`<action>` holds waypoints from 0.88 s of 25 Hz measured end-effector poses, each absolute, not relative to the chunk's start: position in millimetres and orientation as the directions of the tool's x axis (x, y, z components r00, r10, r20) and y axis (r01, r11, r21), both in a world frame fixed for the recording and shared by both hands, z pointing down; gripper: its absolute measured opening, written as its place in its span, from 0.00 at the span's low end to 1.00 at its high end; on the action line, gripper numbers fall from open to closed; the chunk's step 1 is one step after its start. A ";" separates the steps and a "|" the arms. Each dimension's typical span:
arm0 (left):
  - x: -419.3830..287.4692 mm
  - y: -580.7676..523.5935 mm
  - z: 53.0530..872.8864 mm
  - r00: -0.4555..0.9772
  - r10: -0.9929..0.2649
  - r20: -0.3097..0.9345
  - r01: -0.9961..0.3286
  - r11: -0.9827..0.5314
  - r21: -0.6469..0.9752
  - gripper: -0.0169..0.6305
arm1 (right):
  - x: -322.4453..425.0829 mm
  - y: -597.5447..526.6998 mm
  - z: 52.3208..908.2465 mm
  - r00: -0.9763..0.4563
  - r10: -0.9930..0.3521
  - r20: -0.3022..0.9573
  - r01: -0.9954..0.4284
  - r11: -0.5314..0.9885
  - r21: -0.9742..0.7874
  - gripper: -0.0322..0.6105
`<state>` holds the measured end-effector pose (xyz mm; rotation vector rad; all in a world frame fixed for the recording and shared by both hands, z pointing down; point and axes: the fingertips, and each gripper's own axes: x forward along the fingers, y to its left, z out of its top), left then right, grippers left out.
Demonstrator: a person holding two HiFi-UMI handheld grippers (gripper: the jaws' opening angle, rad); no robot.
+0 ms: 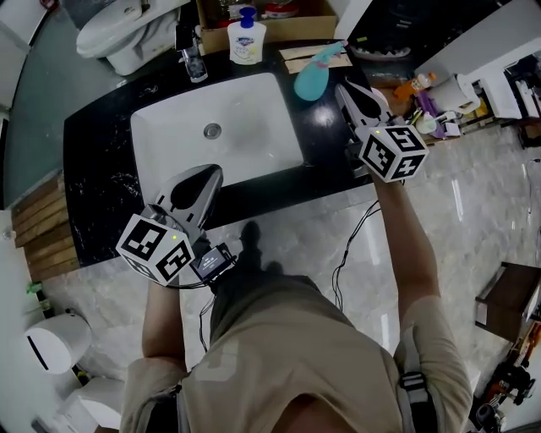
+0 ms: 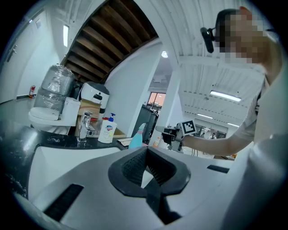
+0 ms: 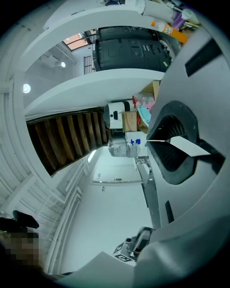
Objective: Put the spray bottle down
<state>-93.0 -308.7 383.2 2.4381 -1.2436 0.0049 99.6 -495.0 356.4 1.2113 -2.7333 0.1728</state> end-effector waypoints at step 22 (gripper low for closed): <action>-56.2 -249.9 348.0 0.628 -0.762 0.159 -0.772 -0.583 0.252 0.04 | 107.4 -385.1 328.4 -0.779 -0.621 0.091 -0.627 0.763 -0.159 0.09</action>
